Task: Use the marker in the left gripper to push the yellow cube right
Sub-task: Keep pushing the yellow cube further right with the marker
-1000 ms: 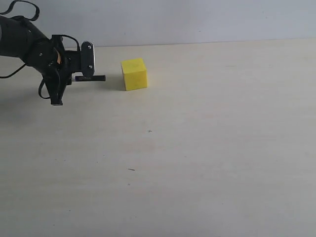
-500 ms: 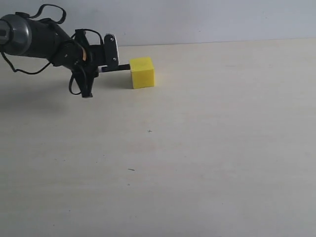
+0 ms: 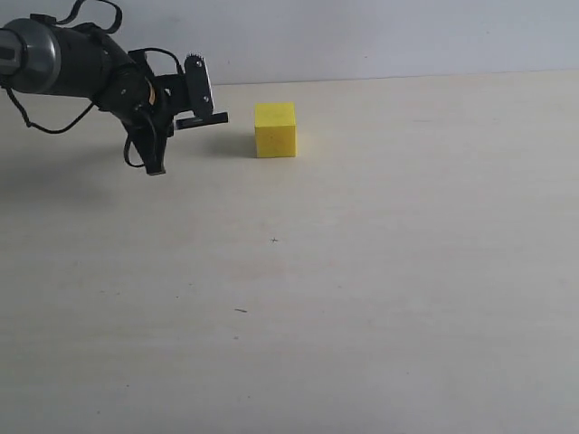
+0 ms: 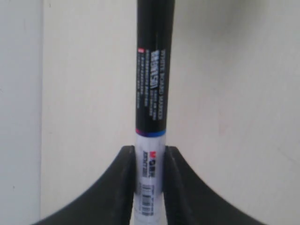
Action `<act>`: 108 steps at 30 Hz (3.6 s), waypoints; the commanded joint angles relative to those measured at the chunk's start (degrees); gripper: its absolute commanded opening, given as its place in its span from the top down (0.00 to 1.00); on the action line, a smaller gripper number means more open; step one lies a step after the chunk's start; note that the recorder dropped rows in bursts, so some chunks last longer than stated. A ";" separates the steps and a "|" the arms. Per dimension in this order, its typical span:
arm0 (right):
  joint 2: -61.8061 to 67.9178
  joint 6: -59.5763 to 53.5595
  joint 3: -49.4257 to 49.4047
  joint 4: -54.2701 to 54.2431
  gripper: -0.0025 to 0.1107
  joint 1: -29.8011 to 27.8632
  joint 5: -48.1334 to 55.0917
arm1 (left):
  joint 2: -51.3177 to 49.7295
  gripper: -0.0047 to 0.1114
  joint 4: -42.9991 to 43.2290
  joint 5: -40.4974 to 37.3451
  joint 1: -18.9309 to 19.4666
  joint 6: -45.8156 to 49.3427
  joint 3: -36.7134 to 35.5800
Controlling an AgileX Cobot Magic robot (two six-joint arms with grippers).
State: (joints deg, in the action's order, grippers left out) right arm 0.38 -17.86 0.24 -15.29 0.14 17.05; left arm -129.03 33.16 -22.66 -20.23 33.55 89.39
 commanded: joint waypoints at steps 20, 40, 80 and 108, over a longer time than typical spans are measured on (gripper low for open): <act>0.04 0.09 -0.24 0.42 0.98 0.15 -0.45 | -0.41 0.96 15.19 -2.96 1.33 -11.16 0.08; 0.04 0.09 -0.24 0.42 0.98 0.15 -0.17 | -8.91 0.96 17.65 -4.75 -11.13 -18.30 11.36; 0.04 0.09 -0.24 0.42 0.98 0.15 -0.17 | -8.94 0.96 11.37 -7.77 -17.08 -17.76 11.36; 0.04 0.09 -0.24 0.42 0.98 0.15 -0.41 | -13.15 0.96 11.33 -4.67 -19.70 -22.70 18.82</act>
State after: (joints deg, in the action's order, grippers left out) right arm 0.38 -17.86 0.24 -15.29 0.14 17.05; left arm -141.84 44.60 -30.18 -39.71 13.45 106.40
